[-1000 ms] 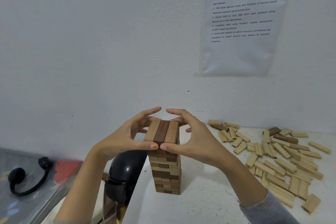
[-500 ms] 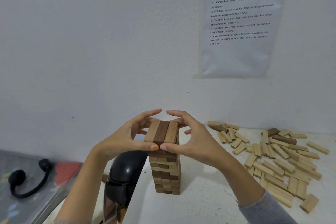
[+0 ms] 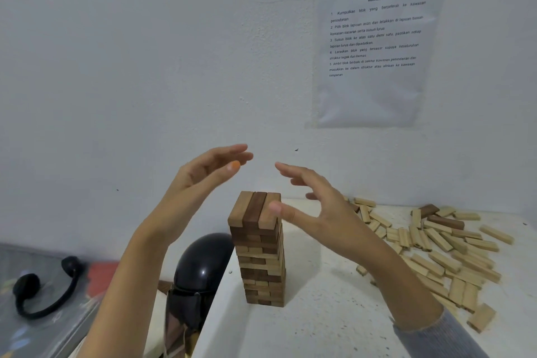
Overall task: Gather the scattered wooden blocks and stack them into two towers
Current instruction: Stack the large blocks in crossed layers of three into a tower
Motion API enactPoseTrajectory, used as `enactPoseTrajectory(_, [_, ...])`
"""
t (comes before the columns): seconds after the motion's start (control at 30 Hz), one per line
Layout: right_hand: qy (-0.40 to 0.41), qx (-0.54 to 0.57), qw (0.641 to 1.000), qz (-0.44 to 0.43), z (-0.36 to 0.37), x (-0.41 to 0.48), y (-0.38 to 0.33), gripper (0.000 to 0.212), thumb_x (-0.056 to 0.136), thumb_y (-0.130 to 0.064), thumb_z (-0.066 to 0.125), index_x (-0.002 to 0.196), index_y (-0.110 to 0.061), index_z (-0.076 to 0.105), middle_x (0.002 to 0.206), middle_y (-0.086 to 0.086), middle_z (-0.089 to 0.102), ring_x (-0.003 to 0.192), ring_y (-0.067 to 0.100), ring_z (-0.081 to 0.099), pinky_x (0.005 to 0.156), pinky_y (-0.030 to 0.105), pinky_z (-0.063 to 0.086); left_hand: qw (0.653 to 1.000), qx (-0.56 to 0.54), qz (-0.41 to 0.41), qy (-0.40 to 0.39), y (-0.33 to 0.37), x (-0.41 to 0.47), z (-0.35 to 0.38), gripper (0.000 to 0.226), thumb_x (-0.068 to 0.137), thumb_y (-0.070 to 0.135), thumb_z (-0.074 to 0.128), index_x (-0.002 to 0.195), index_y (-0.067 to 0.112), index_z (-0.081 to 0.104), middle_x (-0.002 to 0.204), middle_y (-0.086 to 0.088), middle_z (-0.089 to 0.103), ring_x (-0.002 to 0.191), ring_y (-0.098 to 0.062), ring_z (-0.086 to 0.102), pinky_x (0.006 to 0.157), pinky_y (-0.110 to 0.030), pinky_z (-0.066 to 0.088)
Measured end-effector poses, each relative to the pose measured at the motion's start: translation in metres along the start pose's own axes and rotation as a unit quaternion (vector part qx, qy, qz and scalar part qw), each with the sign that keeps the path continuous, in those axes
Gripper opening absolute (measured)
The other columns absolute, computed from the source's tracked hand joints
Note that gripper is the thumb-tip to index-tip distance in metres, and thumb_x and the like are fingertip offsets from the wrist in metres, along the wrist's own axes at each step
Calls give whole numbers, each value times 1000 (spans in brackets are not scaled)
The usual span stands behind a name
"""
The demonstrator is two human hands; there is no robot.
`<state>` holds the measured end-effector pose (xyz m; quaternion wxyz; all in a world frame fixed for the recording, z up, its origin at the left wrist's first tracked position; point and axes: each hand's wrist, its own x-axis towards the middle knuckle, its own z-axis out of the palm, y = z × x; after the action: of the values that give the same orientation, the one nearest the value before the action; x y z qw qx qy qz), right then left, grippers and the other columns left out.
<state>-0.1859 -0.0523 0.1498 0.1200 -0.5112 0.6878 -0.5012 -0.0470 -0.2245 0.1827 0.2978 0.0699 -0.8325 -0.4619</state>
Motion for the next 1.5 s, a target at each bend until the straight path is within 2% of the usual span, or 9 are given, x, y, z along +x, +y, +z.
enactPoseTrajectory(0.13, [49,3,998,-23,-15,-6,-7,47,81,-56,53,127,-46,52,127,-28,51,119,-8,45,101,24,39,998,-4,50,31,37,6,16,28,95,27,55,118,15,65,109,5,72,107,-14,66,87,-21,52])
enactPoseTrajectory(0.37, [117,28,992,-28,-58,-27,1,17,95,-25,58,106,-28,70,106,-17,69,104,3,62,93,30,49,997,-24,72,0,68,20,81,20,95,23,56,108,17,70,98,4,74,96,-11,68,84,-24,52])
enactPoseTrajectory(0.53, [143,35,989,10,-90,-48,31,17,94,-12,59,98,-21,73,96,-12,73,90,3,67,77,13,48,997,-63,31,-23,52,32,139,18,96,10,57,101,16,73,91,2,75,88,-8,68,72,-16,50])
enactPoseTrajectory(0.83, [217,46,965,136,-140,-74,117,29,91,1,58,86,-22,74,84,-4,74,83,17,67,72,21,52,994,-63,-80,-36,-20,57,218,20,92,7,56,96,18,73,88,5,75,89,-10,68,71,-10,48])
enactPoseTrajectory(0.97, [241,42,952,182,-155,-78,153,30,90,5,56,87,-18,74,83,-4,74,79,3,67,73,16,50,991,-39,-125,-20,-58,68,240,20,90,4,58,96,16,73,90,5,74,87,-5,66,69,-6,45])
enactPoseTrajectory(1.1, [247,24,942,225,-164,-76,190,33,88,7,55,87,-20,74,84,-5,74,82,13,66,72,32,53,990,-4,-137,-6,-90,83,254,23,89,-2,57,99,12,72,91,3,73,84,-1,64,67,-8,46])
enactPoseTrajectory(1.23, [249,21,937,243,-175,-66,220,31,88,7,56,84,-19,72,90,-7,72,85,6,65,66,16,49,992,35,-118,-1,-115,104,262,30,87,-8,53,98,14,70,95,3,72,90,-4,65,67,-9,46])
enactPoseTrajectory(1.4, [252,-41,941,221,-180,-54,249,32,86,14,54,93,-13,70,94,-9,68,83,-11,61,67,2,44,987,92,-96,-95,-135,124,268,47,87,-18,39,104,20,60,103,5,65,97,2,59,77,-1,40])
enactPoseTrajectory(1.5, [246,-91,946,190,-182,-47,261,37,84,16,56,95,-18,65,95,-14,62,84,-18,60,73,5,48,977,122,-93,-151,-151,129,269,37,92,-8,43,110,18,63,106,-6,68,94,-5,61,84,-8,44])
